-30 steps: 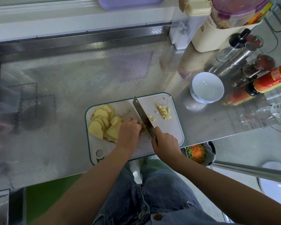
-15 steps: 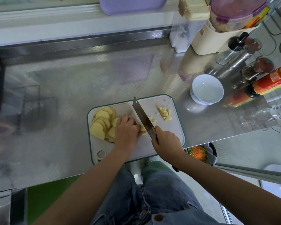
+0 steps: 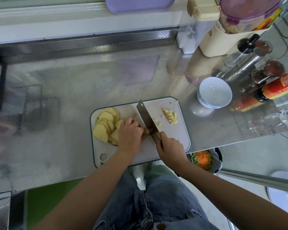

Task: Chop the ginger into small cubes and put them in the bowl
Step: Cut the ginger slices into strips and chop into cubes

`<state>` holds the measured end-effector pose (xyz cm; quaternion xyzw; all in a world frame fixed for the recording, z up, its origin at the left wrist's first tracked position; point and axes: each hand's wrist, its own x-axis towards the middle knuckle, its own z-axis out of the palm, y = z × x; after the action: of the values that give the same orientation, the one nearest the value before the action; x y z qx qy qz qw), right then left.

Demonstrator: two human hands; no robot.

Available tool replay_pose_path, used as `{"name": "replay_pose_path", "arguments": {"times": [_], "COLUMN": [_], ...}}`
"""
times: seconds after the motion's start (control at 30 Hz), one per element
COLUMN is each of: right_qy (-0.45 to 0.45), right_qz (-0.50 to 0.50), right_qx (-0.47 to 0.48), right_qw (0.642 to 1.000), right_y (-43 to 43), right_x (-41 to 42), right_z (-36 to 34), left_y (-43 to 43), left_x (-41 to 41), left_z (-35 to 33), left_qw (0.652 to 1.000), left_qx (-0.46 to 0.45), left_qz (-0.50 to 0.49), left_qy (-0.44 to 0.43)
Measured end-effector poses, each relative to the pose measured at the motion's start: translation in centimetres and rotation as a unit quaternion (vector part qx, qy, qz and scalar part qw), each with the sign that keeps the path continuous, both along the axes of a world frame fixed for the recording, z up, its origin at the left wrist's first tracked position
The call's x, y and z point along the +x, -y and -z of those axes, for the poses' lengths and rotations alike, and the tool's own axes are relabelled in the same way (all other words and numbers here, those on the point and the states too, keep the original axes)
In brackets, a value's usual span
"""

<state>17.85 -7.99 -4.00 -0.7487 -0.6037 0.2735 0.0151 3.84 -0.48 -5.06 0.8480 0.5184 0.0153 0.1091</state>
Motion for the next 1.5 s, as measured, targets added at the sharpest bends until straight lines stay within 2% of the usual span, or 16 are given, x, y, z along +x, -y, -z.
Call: {"name": "replay_pose_path", "arguments": {"times": [0.23, 0.67, 1.03, 1.27, 1.5], "right_qy": [-0.019, 0.010, -0.018, -0.006, 0.000], "right_qz": [0.004, -0.011, -0.018, -0.025, -0.018], "right_qx": [0.021, -0.018, 0.028, -0.019, -0.010], "right_qw": [1.000, 1.000, 0.999, 0.999, 1.000], "right_y": [-0.3, -0.1, -0.5, -0.7, 0.0], "right_x": [0.2, -1.2, -0.4, -1.2, -1.6], "right_z": [-0.8, -0.4, -1.6, -1.2, 0.1], "left_y": [0.3, 0.3, 0.4, 0.6, 0.6], "left_x": [-0.9, -0.7, -1.0, -0.8, -0.8], "left_z": [0.2, 0.4, 0.5, 0.3, 0.5], "left_qw": [1.000, 0.999, 0.999, 0.999, 0.998], "left_qx": [0.008, 0.029, 0.028, 0.035, 0.048], "left_qz": [-0.005, -0.017, -0.028, -0.036, -0.042], "left_qy": [-0.010, 0.002, -0.013, 0.007, 0.013]}}
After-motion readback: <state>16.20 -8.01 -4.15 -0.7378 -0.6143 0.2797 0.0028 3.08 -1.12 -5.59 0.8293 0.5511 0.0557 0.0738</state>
